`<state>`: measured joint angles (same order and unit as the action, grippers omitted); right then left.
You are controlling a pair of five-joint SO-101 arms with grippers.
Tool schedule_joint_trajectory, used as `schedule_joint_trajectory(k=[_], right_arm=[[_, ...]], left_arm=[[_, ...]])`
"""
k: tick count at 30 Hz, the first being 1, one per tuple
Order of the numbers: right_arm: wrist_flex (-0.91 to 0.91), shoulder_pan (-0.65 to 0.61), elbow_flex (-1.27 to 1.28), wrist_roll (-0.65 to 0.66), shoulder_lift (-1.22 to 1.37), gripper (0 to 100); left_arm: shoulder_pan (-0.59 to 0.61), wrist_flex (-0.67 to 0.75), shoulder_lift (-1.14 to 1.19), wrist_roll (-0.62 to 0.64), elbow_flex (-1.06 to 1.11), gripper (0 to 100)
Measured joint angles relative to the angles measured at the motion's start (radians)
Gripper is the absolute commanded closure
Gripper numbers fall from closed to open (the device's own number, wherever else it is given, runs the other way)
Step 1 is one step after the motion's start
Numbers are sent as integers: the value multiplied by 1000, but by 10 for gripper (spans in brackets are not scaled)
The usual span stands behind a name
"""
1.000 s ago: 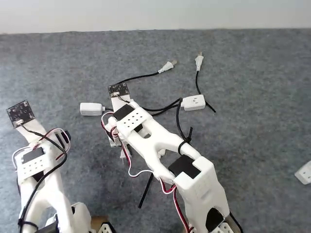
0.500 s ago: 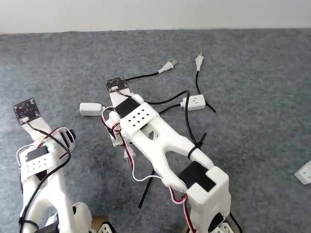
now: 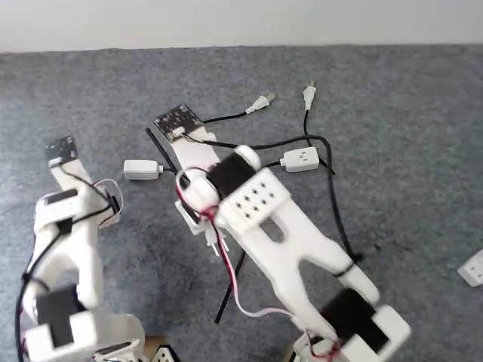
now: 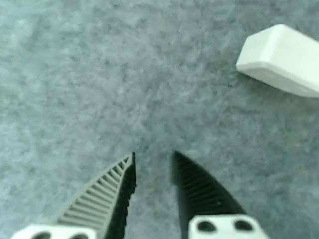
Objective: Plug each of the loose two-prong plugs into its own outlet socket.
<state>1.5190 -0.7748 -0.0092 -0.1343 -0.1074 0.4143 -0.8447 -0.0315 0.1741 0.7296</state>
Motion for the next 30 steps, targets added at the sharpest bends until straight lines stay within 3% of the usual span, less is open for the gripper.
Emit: schedule_joint_trajectory(k=[7, 30], right_arm=[[-95, -49, 173, 48, -169, 991], [-106, -54, 226, 106, -180, 991]], left_arm=[[-110, -28, 106, 0, -129, 934], [-387, 95, 95, -117, -140, 934]])
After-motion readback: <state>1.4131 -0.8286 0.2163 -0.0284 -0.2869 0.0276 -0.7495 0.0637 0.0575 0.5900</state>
